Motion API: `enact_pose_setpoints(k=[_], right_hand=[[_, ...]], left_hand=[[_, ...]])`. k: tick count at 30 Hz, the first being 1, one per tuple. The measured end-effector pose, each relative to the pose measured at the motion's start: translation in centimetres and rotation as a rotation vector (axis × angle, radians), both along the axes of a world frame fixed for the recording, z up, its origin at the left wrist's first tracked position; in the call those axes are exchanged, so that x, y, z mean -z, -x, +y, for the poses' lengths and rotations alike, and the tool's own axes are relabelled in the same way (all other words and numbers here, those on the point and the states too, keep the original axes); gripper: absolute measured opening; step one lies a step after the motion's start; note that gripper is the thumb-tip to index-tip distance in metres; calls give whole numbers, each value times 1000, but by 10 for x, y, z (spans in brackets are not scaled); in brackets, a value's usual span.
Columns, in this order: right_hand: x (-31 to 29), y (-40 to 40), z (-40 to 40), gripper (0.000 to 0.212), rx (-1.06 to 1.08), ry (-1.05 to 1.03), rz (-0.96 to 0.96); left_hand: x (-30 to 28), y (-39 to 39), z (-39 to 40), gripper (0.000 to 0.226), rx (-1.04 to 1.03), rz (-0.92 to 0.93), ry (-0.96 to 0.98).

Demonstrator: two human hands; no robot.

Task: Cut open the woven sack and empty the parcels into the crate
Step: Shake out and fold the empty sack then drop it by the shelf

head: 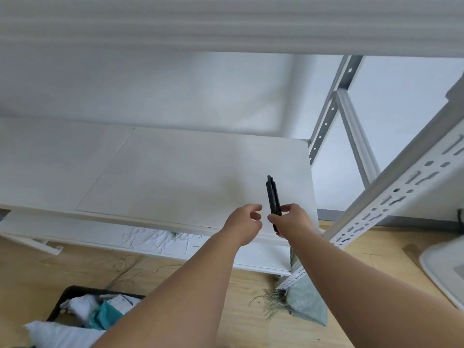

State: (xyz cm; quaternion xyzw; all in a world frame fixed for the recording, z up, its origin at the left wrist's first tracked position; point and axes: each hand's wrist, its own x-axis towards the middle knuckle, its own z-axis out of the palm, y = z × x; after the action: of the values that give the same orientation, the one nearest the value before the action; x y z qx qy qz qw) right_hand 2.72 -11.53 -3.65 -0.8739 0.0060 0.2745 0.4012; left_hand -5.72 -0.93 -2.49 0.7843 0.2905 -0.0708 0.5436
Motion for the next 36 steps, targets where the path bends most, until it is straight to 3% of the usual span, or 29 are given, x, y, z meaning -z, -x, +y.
enact_pose_setpoints(k=[5, 11, 15, 21, 28, 36], right_hand=[[23, -12, -16, 18, 121, 213, -90], [32, -10, -19, 26, 127, 339, -130], [36, -12, -17, 36, 128, 382, -137], [37, 4, -19, 56, 103, 376, -155], [38, -6, -25, 37, 139, 274, -216], [50, 2, -28, 34, 176, 174, -248]], left_hand=[[25, -14, 8, 47, 129, 72, -249], [42, -23, 8, 49, 302, 88, -291], [45, -30, 3, 50, 345, 57, -250], [47, -38, -14, 53, 271, 34, -26], [48, -43, -23, 65, 302, 59, 73], [53, -46, -31, 71, 345, 55, 78]])
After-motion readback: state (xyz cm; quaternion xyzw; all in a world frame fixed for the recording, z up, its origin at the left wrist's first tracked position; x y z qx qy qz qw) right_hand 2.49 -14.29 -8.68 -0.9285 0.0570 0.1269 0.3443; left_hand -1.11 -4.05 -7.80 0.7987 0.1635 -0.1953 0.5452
